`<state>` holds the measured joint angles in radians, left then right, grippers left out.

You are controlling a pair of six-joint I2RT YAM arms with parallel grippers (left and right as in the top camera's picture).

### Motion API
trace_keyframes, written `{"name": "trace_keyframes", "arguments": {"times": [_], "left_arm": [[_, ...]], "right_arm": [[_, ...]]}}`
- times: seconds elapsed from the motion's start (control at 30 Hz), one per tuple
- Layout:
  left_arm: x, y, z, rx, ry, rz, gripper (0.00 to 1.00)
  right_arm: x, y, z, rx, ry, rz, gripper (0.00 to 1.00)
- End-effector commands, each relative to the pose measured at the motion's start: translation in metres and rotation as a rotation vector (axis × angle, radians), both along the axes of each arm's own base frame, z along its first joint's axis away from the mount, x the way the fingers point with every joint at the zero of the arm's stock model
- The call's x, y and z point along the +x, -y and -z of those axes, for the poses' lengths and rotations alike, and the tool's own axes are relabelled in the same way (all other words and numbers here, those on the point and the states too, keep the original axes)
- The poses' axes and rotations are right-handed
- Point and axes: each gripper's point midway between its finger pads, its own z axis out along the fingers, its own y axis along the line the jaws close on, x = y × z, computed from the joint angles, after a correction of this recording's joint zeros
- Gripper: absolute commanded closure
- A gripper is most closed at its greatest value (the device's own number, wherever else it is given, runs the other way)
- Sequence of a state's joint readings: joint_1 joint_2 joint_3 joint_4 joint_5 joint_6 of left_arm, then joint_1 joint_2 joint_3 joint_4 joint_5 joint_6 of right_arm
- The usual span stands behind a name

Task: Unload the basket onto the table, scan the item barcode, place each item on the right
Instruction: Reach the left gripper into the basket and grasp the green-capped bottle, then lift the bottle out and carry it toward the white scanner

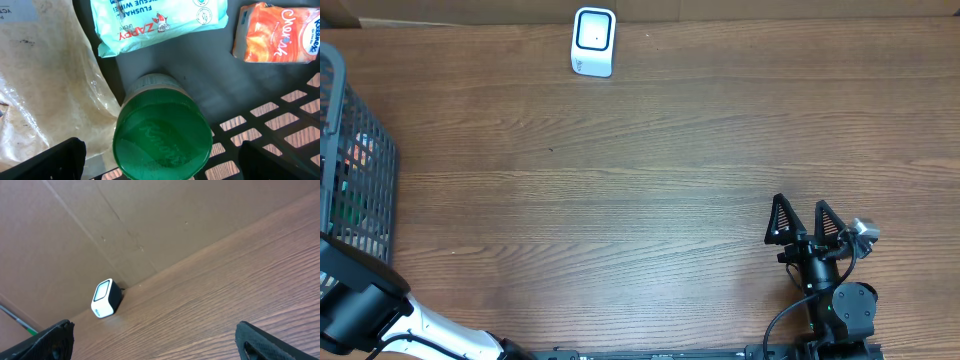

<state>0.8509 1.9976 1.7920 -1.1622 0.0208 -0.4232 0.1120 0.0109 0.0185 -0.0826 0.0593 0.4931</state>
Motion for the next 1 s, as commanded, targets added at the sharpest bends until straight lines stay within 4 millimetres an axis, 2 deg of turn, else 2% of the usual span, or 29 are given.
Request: {"name": "trace_keyframes", "arguments": {"times": [0.0, 0.13, 0.33, 0.5, 0.63, 0.7, 0.77, 0.97], "left_arm": [[0.002, 0.002, 0.006, -0.001, -0.017, 0.02, 0.0], [0.005, 0.004, 0.009, -0.002, -0.022, 0.037, 0.0], [0.003, 0.005, 0.031, -0.03, -0.079, 0.04, 0.0], [0.002, 0.005, 0.038, -0.039, -0.093, 0.041, 0.0], [0.001, 0.006, 0.051, -0.062, -0.113, 0.045, 0.0], [0.001, 0.006, 0.053, -0.067, -0.117, 0.045, 0.1], [0.001, 0.006, 0.053, -0.064, -0.116, 0.048, 0.3], [0.003, 0.006, 0.046, -0.066, -0.102, 0.049, 0.43]], "right_arm": [[0.0, 0.001, 0.002, -0.011, 0.003, 0.006, 0.0], [0.0, 0.001, 0.002, -0.011, 0.003, 0.006, 0.0], [0.0, 0.001, 0.002, -0.011, 0.003, 0.006, 0.0], [0.0, 0.001, 0.002, -0.011, 0.003, 0.006, 0.0], [0.0, 0.001, 0.002, -0.011, 0.003, 0.006, 0.0], [0.0, 0.001, 0.002, -0.011, 0.003, 0.006, 0.0], [0.0, 0.001, 0.002, -0.011, 0.003, 0.006, 0.0], [0.0, 0.001, 0.002, -0.011, 0.003, 0.006, 0.0]]}}
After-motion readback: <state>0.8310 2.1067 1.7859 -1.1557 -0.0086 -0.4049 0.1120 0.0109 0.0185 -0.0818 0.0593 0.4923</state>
